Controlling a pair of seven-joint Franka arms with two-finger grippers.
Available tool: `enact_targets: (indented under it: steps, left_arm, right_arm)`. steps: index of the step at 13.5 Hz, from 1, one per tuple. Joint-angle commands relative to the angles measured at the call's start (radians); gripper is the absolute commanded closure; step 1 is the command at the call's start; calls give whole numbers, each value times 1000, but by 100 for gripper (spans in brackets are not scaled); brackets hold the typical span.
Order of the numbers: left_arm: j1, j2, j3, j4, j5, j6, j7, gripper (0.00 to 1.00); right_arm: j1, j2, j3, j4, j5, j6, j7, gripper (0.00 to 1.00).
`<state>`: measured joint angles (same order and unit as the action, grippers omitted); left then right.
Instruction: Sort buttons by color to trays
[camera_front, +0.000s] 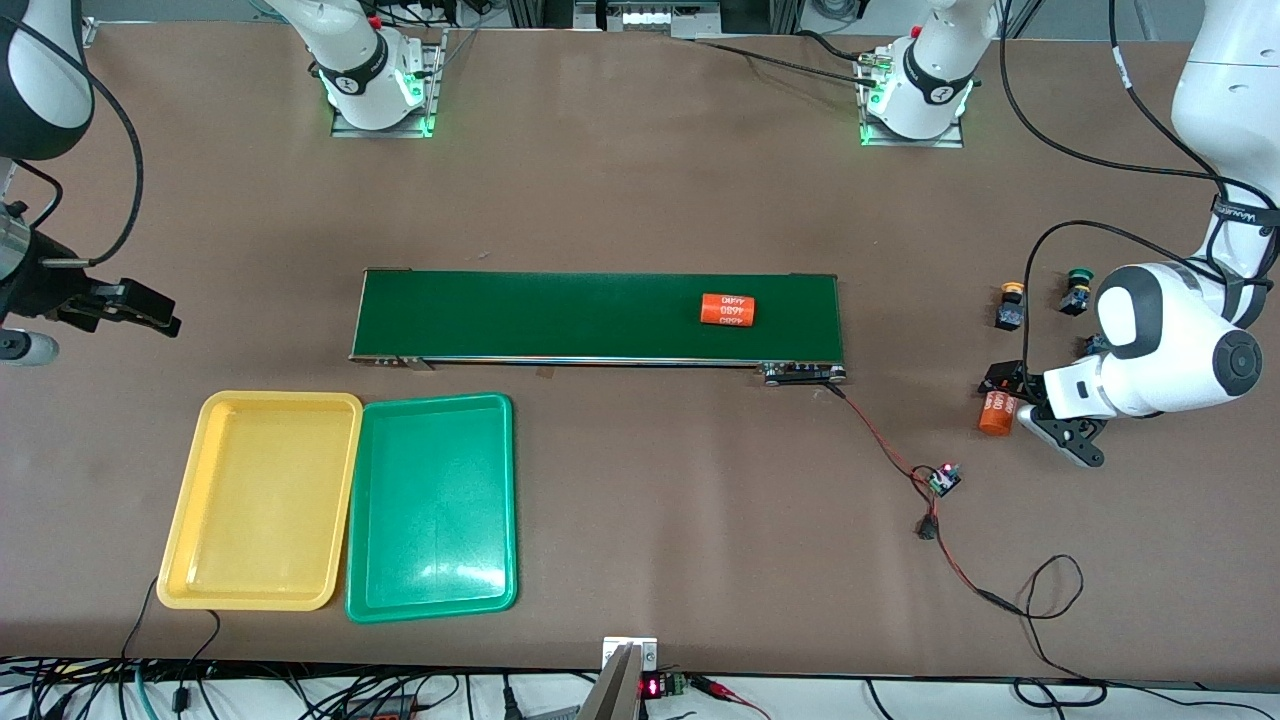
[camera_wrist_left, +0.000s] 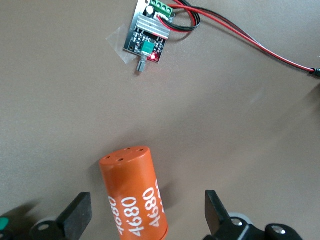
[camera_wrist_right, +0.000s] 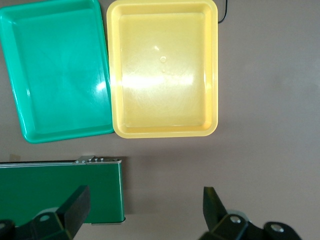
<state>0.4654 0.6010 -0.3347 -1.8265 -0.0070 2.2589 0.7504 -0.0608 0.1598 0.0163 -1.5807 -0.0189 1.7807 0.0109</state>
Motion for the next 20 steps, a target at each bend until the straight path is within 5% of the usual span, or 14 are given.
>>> enact_targets:
  steps: [1, 6, 7, 8, 14, 20]
  left_arm:
    - [-2, 20, 0, 23, 33, -10, 0, 0]
    - [4, 48, 8, 1, 61, 71, 9, 1]
    - [4, 48, 8, 1, 61, 70, 9, 11]
    - [6, 46, 8, -5, 61, 70, 9, 45]
    - [12, 56, 20, -5, 61, 91, 95, 98]
    - [-82, -84, 19, -5, 61, -102, 90, 100]
  right_arm:
    - [1, -6, -1, 8, -12, -11, 17, 0]
    - [-1, -8, -2, 11, -13, -12, 17, 0]
    - [-1, -8, -2, 11, -12, -12, 17, 0]
    - [-1, -8, -2, 11, -12, -12, 17, 0]
    - [1, -9, -2, 11, -15, -12, 15, 0]
    - [1, -8, -1, 11, -19, -12, 9, 0]
